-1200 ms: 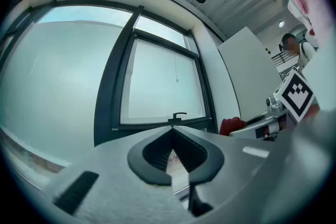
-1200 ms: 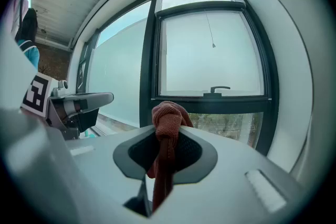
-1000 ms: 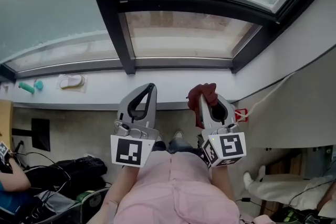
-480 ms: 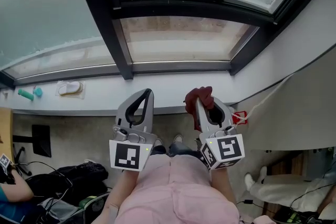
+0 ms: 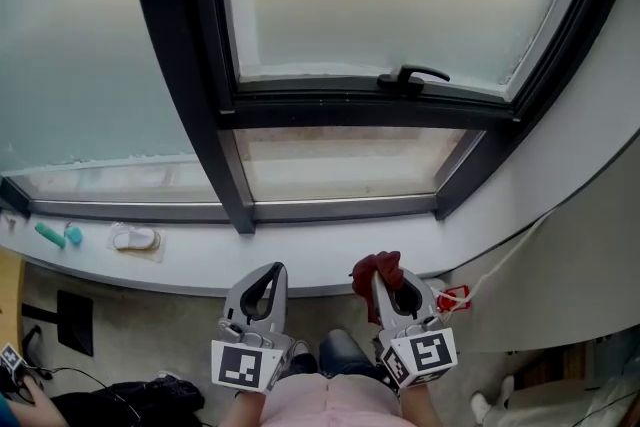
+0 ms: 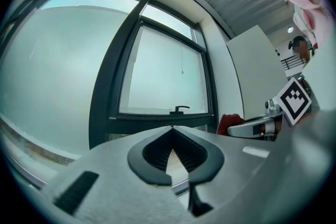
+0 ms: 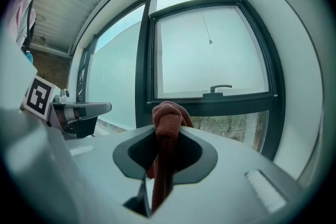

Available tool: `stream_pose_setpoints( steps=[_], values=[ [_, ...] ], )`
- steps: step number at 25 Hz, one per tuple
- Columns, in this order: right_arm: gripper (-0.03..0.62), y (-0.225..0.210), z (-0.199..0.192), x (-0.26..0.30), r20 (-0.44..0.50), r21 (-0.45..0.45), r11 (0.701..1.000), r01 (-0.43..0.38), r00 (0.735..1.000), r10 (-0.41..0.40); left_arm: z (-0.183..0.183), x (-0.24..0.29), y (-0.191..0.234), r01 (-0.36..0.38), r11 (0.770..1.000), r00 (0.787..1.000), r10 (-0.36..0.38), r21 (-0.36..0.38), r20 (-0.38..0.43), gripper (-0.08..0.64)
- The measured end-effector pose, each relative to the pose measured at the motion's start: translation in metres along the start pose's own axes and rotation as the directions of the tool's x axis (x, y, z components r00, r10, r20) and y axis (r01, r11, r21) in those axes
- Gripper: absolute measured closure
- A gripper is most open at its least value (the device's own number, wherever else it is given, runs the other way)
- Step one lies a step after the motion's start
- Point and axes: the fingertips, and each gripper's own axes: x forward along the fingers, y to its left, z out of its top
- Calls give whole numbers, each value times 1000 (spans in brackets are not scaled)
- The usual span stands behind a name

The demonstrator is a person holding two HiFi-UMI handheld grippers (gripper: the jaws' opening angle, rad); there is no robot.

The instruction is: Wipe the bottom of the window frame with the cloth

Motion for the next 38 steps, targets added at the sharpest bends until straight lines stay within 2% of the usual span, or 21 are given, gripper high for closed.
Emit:
stream_pose_setpoints(
  steps=[5,8,12,15,18,21,25,31,34,38],
  values=[
    [526,-16,-4,24,-39,26,999,-25,999,26,-20,29,4,20,1000,998,-21,-23,-57,561],
    [526,-35,0,46,-50,36,998,-46,998,47,-33,51,10,4,1000,995,-7,-30,-104,561],
    [526,-63,24,81,-13,10,997,-82,997,82,-37,86,24,-13,1000,987,15,13,-162,561],
    [526,-84,42,102,19,-27,995,-101,995,101,-24,116,24,-11,998,994,18,62,-110,561],
    [526,-100,48,117,28,-34,993,-115,993,116,-14,135,24,-37,997,998,40,75,-44,561],
    [526,-110,52,131,31,-27,991,-130,991,131,-21,144,23,-58,997,996,61,50,-62,561],
    [526,-115,56,144,38,-24,990,-137,990,138,-31,152,20,-46,999,994,48,23,-97,561],
    [526,-112,76,163,77,-23,993,-118,990,119,-20,164,34,-20,999,997,22,29,-76,561],
    [526,-103,94,178,105,-29,994,-105,989,107,-14,166,46,3,999,994,1,32,-112,561],
    [526,-74,118,212,131,-45,990,-136,981,141,5,161,70,-8,999,996,12,46,-93,561]
  ],
)
